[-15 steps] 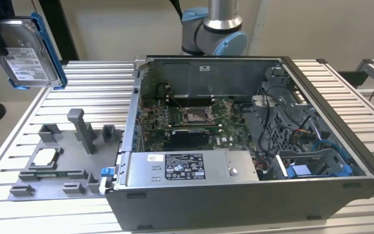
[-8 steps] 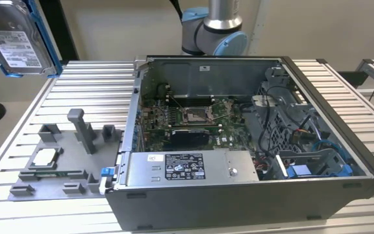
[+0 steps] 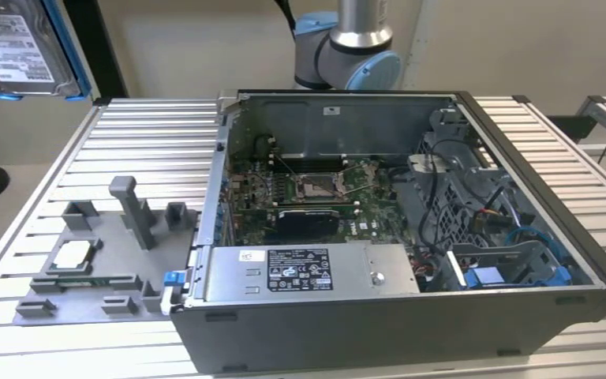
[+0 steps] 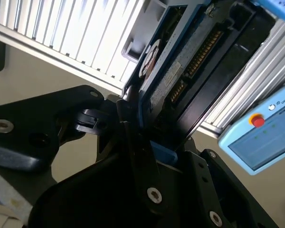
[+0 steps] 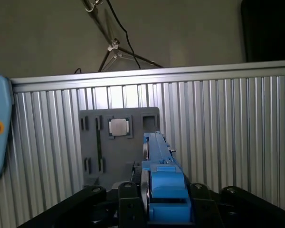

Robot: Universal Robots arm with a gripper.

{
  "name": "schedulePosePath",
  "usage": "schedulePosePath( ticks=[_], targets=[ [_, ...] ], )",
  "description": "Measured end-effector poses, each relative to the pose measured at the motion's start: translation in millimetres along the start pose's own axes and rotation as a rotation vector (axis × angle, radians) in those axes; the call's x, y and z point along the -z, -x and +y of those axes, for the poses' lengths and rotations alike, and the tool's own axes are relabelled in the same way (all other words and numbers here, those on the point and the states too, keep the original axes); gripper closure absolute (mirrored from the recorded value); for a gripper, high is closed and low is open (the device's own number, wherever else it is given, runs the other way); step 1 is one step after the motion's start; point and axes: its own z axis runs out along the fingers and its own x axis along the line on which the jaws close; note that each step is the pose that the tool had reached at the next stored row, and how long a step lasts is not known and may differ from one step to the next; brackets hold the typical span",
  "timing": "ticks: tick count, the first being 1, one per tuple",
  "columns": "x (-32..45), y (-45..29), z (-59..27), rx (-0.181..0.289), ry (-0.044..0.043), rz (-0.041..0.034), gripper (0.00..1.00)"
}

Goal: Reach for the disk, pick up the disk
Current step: 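Pick up the disk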

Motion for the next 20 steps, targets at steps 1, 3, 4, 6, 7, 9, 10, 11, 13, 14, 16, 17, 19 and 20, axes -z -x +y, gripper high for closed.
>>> schedulePosePath(
  ticks=[1, 3, 4, 6, 7, 9, 10, 11, 13, 14, 16, 17, 19, 20],
  targets=[
    [4.3, 0.1, 0.0, 0.0, -0.0002, -0.0001, 1.0],
    [13.3, 0.2, -0.1, 0.0, 0.0, 0.0, 1.0],
    [17.6, 0.2, -0.1, 0.0, -0.0001, -0.0001, 1.0],
    [24.5, 0.3, -0.2, 0.0, 0.0, 0.0, 1.0],
    [27.3, 0.3, -0.2, 0.0, -0.0001, -0.0001, 1.0],
    [30.5, 0.4, -0.3, 0.0, 0.0, 0.0, 1.0],
    [31.6, 0.4, -0.2, 0.0, 0.0, 0.0, 1.0],
    [32.2, 0.4, -0.2, 0.0, 0.0001, 0.0, 1.0],
    [33.2, 0.4, -0.2, 0.0, 0.0, 0.0, 1.0],
    [33.7, 0.4, -0.2, 0.0, 0.0, 0.0, 1.0],
    [34.7, 0.4, -0.2, 0.0, 0.0, 0.0, 1.0],
    [34.6, 0.4, -0.3, 0.0, -0.0003, -0.0002, 1.0],
    [34.6, 0.5, -1.7, 0.0, -0.0002, -0.0002, 1.0],
    [34.6, 0.6, -3.4, 0.0, -0.0001, -0.0001, 1.0]
  ],
)
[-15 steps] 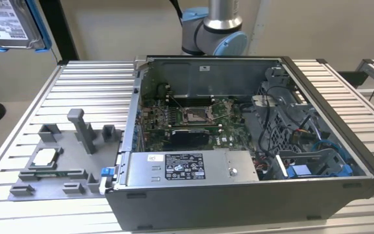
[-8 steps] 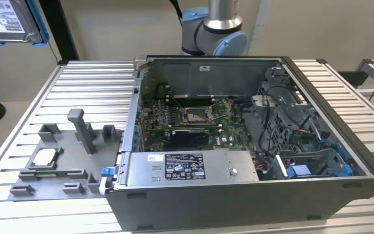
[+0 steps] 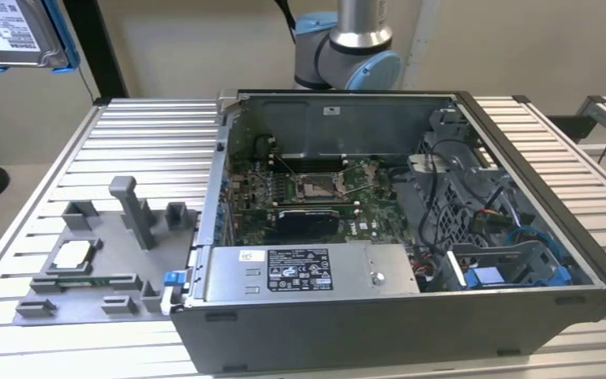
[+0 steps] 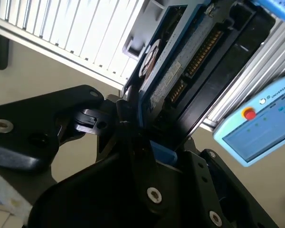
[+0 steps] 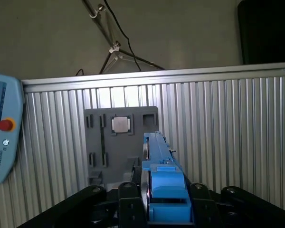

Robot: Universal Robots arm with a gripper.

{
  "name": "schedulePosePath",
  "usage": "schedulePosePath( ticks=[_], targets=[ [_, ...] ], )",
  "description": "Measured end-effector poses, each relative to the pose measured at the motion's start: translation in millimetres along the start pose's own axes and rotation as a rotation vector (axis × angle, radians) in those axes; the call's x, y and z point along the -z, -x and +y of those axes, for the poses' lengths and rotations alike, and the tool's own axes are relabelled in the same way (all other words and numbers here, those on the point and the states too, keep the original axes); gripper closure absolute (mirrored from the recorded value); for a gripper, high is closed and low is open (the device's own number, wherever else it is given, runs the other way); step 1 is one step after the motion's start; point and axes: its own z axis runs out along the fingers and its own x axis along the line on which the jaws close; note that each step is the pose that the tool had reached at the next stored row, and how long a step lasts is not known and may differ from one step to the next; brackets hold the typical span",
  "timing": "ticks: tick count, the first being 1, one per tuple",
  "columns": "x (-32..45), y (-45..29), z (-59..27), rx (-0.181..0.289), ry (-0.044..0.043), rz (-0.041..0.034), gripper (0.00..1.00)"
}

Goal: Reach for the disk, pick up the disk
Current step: 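Pick up the disk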

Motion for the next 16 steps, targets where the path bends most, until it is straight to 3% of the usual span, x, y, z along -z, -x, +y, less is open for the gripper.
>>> schedulePosePath(
  ticks=[16],
  targets=[
    [-0.6, 3.6, -42.2, 0.0, 0.0001, 0.0001, 1.0]
  ],
)
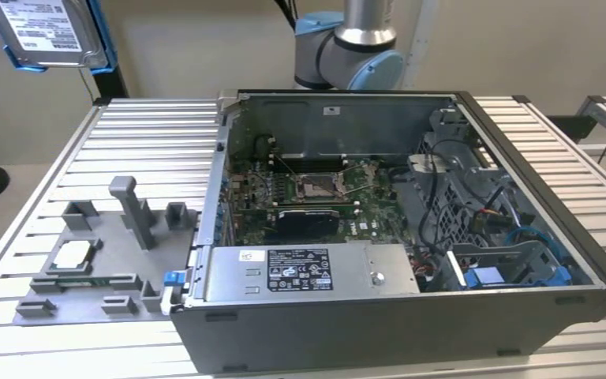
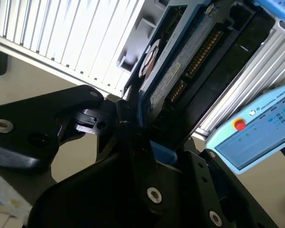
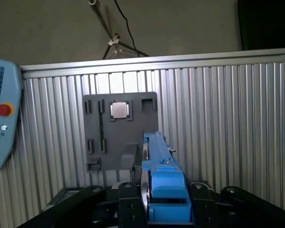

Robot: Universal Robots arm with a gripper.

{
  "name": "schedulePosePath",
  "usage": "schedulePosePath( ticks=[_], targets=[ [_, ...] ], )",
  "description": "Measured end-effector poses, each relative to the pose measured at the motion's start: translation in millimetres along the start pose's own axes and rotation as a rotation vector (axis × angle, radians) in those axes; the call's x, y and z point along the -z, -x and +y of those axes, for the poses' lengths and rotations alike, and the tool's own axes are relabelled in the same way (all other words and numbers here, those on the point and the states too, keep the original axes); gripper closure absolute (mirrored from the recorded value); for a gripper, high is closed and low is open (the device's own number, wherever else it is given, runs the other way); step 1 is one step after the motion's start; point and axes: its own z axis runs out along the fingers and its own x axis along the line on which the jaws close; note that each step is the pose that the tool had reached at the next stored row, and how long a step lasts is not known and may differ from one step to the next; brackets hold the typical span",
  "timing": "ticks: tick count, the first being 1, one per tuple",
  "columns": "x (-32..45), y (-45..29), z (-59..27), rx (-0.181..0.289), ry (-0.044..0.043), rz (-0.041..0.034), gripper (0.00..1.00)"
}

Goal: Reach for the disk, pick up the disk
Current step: 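Pick up the disk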

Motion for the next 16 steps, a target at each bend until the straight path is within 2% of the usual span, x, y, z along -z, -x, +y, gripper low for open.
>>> schedulePosePath(
  ticks=[13, 16],
  targets=[
    [-1.8, 2.5, -30.5, 0.0, -0.0001, 0.0, 1.0],
    [-2.6, 3.3, -39.8, 0.0, -0.0001, -0.0001, 1.0]
  ],
)
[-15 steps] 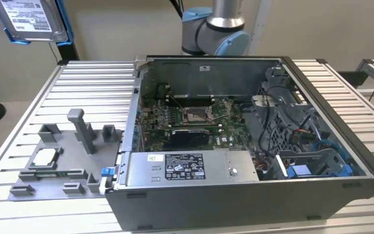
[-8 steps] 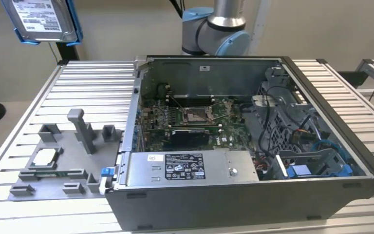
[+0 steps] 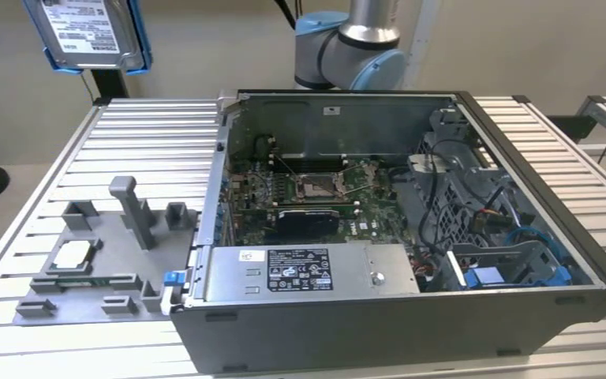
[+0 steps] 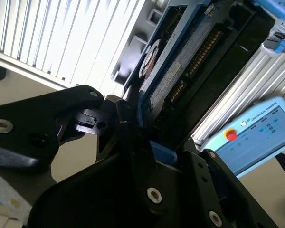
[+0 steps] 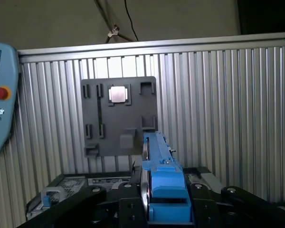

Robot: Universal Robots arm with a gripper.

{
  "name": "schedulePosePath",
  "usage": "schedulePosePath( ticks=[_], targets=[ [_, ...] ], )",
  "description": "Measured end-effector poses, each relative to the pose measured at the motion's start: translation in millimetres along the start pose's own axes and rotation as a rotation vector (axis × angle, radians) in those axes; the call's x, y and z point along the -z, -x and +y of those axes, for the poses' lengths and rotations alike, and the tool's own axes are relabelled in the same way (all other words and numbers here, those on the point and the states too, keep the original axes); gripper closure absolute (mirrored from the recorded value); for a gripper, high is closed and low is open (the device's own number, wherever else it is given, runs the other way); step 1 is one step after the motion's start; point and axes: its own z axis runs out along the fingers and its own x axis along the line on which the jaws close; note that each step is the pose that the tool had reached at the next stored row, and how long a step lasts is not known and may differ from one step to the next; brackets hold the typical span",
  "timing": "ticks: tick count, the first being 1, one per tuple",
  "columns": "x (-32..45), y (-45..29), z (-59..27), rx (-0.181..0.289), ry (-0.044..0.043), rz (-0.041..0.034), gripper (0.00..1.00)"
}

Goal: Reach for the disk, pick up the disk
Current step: 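Pick up the disk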

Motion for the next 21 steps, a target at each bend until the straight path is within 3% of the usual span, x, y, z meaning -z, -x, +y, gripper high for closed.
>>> schedulePosePath(
  ticks=[21],
  targets=[
    [-2.3, 4.5, -54.2, 0.0, 0.0001, 0.0001, 1.0]
  ],
)
